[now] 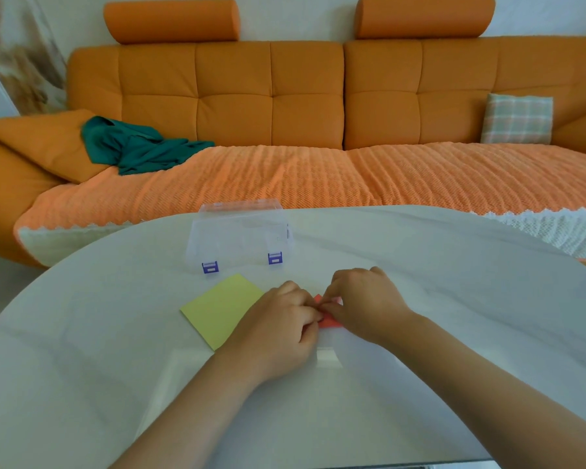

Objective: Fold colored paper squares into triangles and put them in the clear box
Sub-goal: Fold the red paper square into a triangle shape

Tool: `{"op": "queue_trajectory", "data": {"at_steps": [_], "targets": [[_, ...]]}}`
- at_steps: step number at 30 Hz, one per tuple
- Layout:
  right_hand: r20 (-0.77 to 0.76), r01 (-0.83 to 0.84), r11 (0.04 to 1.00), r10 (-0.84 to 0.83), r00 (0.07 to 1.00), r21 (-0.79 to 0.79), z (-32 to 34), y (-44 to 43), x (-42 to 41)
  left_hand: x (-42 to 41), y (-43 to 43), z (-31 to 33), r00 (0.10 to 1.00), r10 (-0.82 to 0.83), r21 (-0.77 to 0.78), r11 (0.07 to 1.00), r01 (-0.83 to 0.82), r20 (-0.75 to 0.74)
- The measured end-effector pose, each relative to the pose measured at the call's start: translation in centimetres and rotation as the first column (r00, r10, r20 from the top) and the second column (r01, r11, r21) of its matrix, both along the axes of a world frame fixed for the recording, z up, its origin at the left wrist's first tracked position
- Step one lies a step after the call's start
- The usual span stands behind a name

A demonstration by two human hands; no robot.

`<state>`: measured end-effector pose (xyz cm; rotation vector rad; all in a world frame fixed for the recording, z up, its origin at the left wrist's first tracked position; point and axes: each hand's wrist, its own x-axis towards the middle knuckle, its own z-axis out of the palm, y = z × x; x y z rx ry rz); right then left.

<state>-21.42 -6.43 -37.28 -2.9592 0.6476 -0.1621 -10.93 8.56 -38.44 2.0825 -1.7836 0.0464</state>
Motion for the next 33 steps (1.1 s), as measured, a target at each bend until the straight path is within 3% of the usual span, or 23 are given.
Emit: {"op": "queue_trajectory", "data": {"at_steps": [5, 8, 16, 21, 24, 28, 33], "targets": [[0.009, 0.047, 0.998, -0.047, 0.999, 0.037, 0.0, 0.1, 0.0, -1.4, 1.3, -0.6, 0.996, -0.03, -0.042, 0.999, 0.034, 0.086], [0.011, 0.047, 0.997, -0.048, 0.999, 0.066, 0.1, 0.1, -0.1, -1.9, 2.0, -1.1, 0.997, -0.023, -0.085, 0.996, 0.029, 0.067], [0.063, 0.034, 0.998, -0.038, 0.997, 0.055, -0.2, 0.3, -0.3, -2.5, 2.5, -1.7, 0.997, 0.019, -0.019, 1.0, -0.021, -0.076], [0.021, -0.1, 0.981, 0.105, 0.994, -0.164, -0.4, 0.7, -1.5, -2.4, 2.7, -1.5, 0.995, -0.005, 0.003, 1.0, 0.006, -0.101], [0.091, -0.185, 0.951, 0.213, 0.973, -0.247, -0.4, 1.7, -3.0, -2.6, 2.8, -1.6, 0.994, -0.01, -0.02, 1.0, 0.008, -0.11], [0.064, -0.232, 0.913, 0.267, 0.961, -0.335, -0.1, 3.0, -4.9, -2.7, 3.1, -1.8, 0.991, -0.007, -0.044, 0.999, 0.001, -0.135], [0.037, -0.24, 0.951, 0.251, 0.967, -0.195, -0.7, 3.3, -6.3, -2.8, 3.2, -1.7, 0.992, -0.015, -0.031, 0.999, 0.011, -0.125]]}}
